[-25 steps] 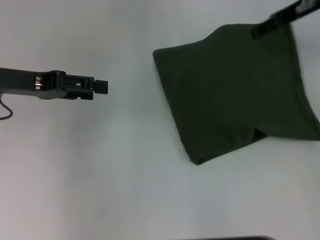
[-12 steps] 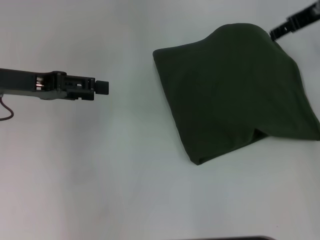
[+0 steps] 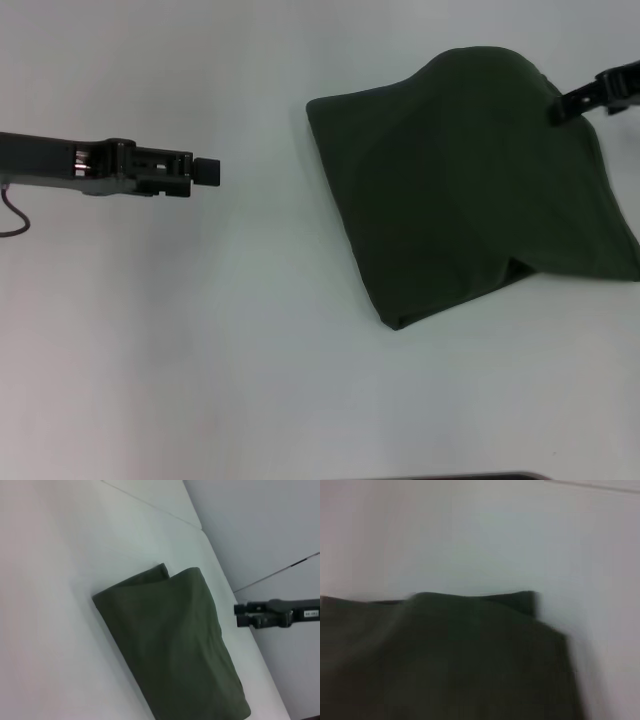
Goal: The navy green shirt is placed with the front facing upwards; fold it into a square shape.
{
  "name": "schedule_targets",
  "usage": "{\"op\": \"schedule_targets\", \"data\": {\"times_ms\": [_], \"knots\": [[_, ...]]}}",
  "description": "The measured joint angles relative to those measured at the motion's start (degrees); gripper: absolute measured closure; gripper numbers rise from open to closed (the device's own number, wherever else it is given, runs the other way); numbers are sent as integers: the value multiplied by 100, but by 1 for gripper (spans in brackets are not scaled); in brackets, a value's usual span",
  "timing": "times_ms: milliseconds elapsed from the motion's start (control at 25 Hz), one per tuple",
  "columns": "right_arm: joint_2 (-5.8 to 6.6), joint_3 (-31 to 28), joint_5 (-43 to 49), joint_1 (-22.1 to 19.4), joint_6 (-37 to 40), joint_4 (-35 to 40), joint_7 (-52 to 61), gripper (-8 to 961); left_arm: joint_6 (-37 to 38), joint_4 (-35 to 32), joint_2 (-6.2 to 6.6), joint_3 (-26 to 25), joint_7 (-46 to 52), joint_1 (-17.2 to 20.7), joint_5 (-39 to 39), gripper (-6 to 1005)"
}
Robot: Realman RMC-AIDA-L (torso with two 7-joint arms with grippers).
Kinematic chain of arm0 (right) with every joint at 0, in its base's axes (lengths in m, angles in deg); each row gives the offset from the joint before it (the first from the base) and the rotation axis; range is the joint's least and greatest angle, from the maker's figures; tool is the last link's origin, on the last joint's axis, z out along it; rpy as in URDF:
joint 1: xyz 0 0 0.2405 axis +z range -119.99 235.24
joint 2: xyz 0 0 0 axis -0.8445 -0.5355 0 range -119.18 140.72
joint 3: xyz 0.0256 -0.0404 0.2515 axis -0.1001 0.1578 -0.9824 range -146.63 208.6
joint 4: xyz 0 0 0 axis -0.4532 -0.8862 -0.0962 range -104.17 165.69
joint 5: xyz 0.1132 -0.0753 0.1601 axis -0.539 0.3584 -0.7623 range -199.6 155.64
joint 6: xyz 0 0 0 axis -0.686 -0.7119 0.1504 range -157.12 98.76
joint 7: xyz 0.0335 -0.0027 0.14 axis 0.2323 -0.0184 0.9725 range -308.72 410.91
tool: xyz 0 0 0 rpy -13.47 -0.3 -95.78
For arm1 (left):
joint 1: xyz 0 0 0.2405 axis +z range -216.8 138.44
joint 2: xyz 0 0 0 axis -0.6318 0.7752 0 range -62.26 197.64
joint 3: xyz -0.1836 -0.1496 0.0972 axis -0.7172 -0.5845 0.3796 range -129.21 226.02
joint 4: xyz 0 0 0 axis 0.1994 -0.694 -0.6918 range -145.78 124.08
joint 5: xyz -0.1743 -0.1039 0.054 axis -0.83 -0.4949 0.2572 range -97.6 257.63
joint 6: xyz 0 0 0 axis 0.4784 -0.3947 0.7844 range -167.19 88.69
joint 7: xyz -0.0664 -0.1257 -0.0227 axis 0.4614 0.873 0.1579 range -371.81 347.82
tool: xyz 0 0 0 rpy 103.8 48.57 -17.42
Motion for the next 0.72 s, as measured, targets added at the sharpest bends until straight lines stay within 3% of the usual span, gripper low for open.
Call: {"op": "schedule_targets", "data": {"times_ms": [200, 280, 480, 720], "knots": [[476, -732, -1944, -230, 571, -1066, -791, 23, 8, 0, 0, 22, -2, -25, 0, 216], [576, -797, -2407, -457, 666, -1134, -945, 23, 7, 0, 0, 21, -10, -24, 0, 216], [689, -1117, -2962, -1061, 718, -1173, -1594, 23, 5, 0, 0, -3, -78, 2, 0, 216], [735, -2113, -3356, -1773, 707, -1488, -3058, 24, -41, 7, -1, -3, -91, 21, 1, 216]]}}
